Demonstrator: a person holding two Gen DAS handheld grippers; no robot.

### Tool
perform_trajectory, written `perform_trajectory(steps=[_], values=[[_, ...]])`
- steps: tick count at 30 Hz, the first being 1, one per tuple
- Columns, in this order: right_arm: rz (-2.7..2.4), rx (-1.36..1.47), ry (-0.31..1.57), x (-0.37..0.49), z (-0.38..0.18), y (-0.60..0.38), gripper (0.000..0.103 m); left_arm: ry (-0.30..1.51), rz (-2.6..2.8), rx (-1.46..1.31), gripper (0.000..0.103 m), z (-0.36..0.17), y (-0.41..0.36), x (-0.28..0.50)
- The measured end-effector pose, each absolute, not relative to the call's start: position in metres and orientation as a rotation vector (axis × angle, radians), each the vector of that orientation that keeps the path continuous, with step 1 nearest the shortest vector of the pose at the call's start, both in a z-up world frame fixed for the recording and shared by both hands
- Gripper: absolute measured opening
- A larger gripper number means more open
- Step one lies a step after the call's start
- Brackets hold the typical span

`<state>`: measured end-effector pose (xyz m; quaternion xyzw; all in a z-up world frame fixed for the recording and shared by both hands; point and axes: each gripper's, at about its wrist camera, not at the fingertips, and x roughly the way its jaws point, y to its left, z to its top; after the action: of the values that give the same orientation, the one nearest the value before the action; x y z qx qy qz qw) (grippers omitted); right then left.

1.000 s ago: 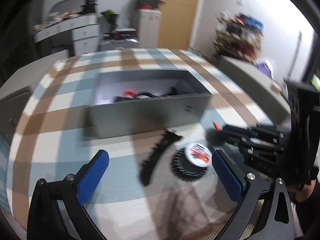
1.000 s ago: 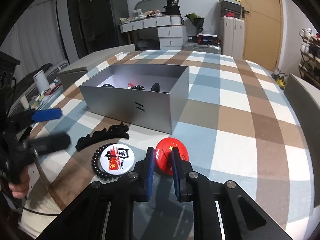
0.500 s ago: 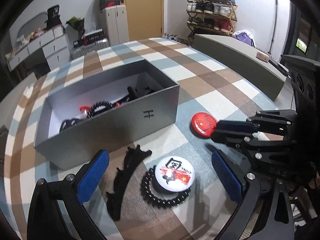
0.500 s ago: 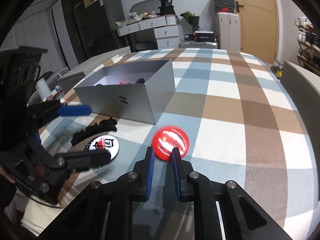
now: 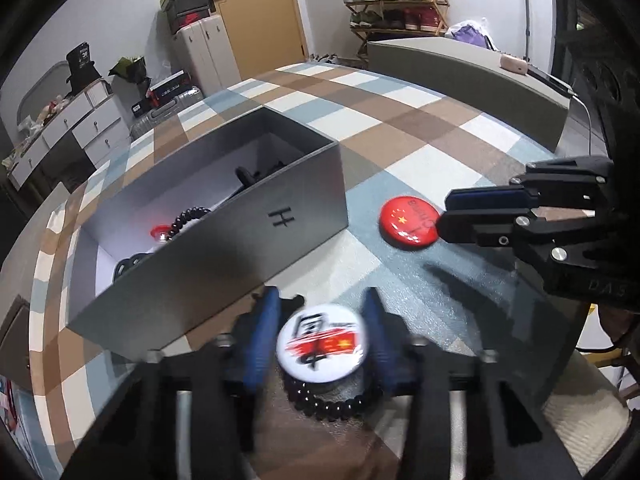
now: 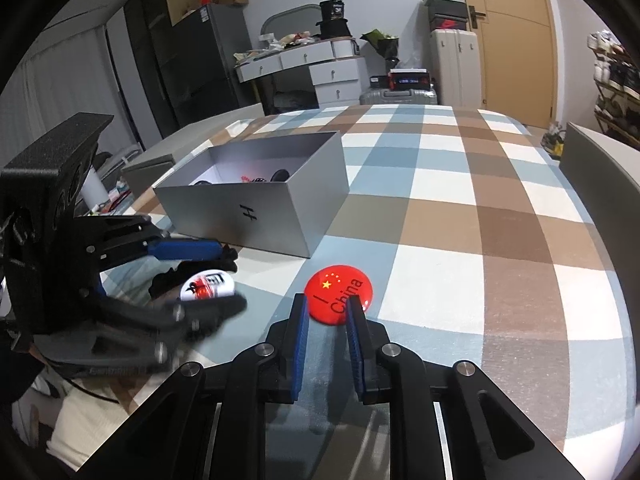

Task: Organize jewelry

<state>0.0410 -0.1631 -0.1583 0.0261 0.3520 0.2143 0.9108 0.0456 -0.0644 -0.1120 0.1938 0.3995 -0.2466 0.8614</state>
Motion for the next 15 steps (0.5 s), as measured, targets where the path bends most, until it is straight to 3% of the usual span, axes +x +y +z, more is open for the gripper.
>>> perform_trajectory(steps=[4, 10, 11, 15], values=[[0.444, 0.055, 0.724, 0.041, -0.156, -0.162, 0.019, 0.86, -0.53, 0.364, 0.011, -0.11, -0.059, 0.049], [0.439, 0.059, 0.721, 0.04, -0.152, -0.163, 0.024, 0.868, -0.534, 0.234, 0.012, -0.101, -0.043, 0.049], [0.439, 0.059, 0.721, 0.04, -0.152, -0.162, 0.024, 0.864, -0.534, 0.218, 0.014, -0.098, -0.04, 0.048], [0.444, 0.061, 0.726, 0.041, -0.153, -0.159, 0.024, 0.853, -0.497, 0.213, 0.053, -0.095, -0.03, 0.042]])
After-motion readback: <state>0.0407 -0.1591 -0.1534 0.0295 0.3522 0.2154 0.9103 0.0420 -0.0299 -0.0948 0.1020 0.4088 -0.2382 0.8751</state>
